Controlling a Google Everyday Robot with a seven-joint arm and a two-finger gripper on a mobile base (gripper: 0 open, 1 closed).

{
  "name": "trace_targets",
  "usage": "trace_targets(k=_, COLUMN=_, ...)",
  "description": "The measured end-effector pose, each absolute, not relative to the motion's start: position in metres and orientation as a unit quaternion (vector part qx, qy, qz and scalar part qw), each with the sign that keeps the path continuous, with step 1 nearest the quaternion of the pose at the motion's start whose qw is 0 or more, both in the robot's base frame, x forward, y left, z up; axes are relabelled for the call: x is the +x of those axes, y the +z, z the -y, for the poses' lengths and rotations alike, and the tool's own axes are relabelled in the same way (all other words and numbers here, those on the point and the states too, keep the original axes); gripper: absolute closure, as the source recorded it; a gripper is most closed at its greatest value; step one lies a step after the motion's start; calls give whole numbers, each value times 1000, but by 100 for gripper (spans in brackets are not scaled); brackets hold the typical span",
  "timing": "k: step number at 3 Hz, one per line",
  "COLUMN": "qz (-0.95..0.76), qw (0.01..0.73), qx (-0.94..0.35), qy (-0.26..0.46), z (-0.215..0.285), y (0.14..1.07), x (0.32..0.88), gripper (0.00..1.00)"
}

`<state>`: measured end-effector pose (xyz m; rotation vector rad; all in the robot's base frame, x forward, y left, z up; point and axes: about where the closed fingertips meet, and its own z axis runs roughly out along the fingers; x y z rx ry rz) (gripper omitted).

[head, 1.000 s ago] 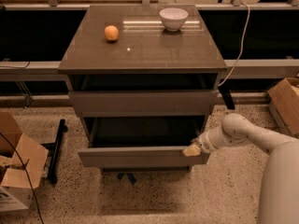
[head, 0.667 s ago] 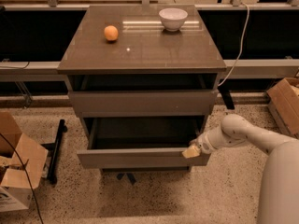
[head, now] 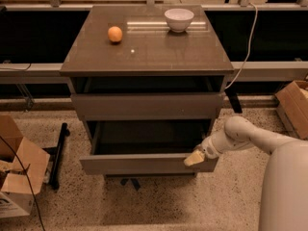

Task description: Open middle drawer

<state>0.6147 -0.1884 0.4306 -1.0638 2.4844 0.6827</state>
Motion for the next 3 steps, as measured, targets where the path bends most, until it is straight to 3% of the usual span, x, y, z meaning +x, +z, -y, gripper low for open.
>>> trace_targets(k=1, qz=-877, qw=176, qx=-376, qy=241, z=188, y=431, x=615, gripper=0)
trace_targets(k=2, qz=-886, qw=144, qx=-362, qy=253, z=193, y=423, x=588, gripper=2)
trace_targets(k=3, qz=-886, qw=144, qx=-362, qy=253, z=192, y=429, x=589, gripper=24)
